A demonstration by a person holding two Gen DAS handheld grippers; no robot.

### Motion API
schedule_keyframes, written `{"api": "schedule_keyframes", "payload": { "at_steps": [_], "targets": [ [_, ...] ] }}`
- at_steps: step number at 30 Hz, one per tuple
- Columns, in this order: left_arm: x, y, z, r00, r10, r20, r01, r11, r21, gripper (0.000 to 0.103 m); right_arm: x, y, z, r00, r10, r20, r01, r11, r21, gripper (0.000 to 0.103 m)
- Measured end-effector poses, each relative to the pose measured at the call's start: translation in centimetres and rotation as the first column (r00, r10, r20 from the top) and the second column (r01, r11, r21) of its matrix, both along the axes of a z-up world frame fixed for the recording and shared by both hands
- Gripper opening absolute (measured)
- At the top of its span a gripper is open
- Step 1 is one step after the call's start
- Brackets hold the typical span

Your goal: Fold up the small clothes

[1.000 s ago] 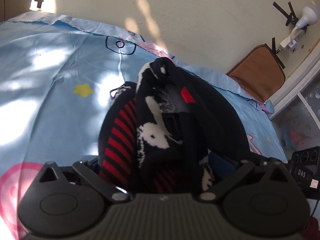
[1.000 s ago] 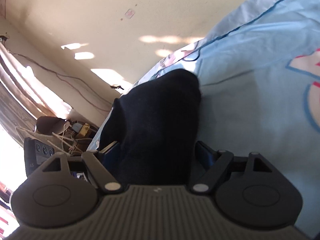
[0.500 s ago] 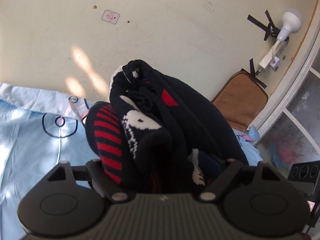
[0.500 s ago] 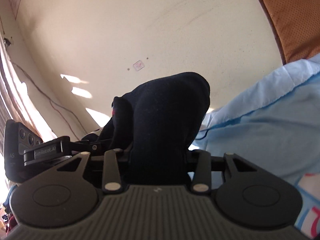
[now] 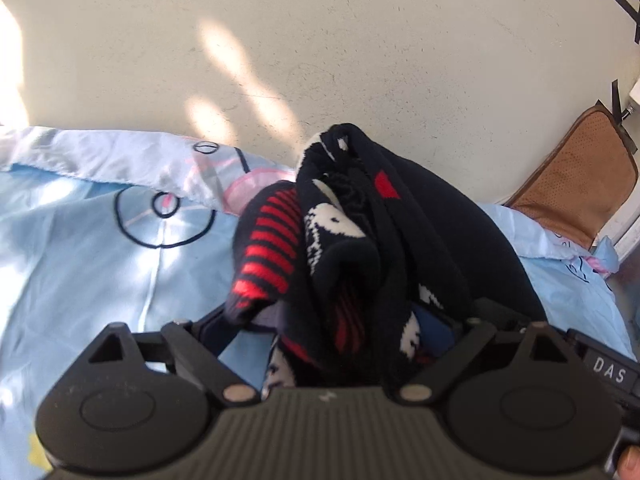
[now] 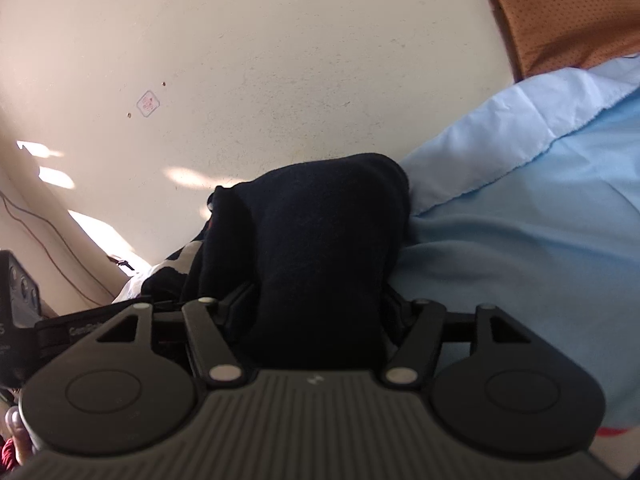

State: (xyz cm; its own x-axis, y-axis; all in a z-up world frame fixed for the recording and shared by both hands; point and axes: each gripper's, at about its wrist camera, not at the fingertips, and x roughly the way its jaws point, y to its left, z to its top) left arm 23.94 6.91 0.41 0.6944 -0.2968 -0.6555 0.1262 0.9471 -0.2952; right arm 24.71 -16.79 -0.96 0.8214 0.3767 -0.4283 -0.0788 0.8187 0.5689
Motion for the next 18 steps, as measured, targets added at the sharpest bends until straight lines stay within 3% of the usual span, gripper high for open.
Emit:
{"api": "schedule_keyframes", "payload": {
  "at_steps": [4, 7, 9, 15, 18],
  "targets": [
    [-5.7, 0.4, 1.2, 0.998, 0.059, 0.037, -0.062, 0.994, 0.087, 0.1, -5.2, -0.6, 0.4, 0.999, -0.04, -0.003, 0.04, 0.998, -0.042, 0.073],
    [-10.1, -0.7, 1.2, 0.993, 0.096, 0.072, -0.109, 0.972, 0.206, 0.102, -9.5, -0.2, 0.3, 0.999, -0.05, 0.003, 0.05, 0.996, -0.076, 0.076],
    [-12.5, -1.3, 0.9, 0.989, 0.113, 0.09, -0.132, 0.96, 0.248, 0.103, -12.5, -0.1, 0.1, 0.999, -0.038, 0.009, 0.039, 0.994, -0.1, 0.078],
    [-19.4, -3.1, -0.8, 0.979, 0.188, 0.078, -0.202, 0.945, 0.256, 0.103, -19.5, 0.1, -0.4, 0.999, -0.028, 0.04, 0.036, 0.977, -0.208, 0.082],
    [-21.8, -4.3, -1.3, 0.975, 0.196, 0.109, -0.22, 0.929, 0.298, 0.103, -21.9, 0.2, -0.6, 0.999, -0.02, 0.049, 0.031, 0.973, -0.229, 0.082]
  ]
}}
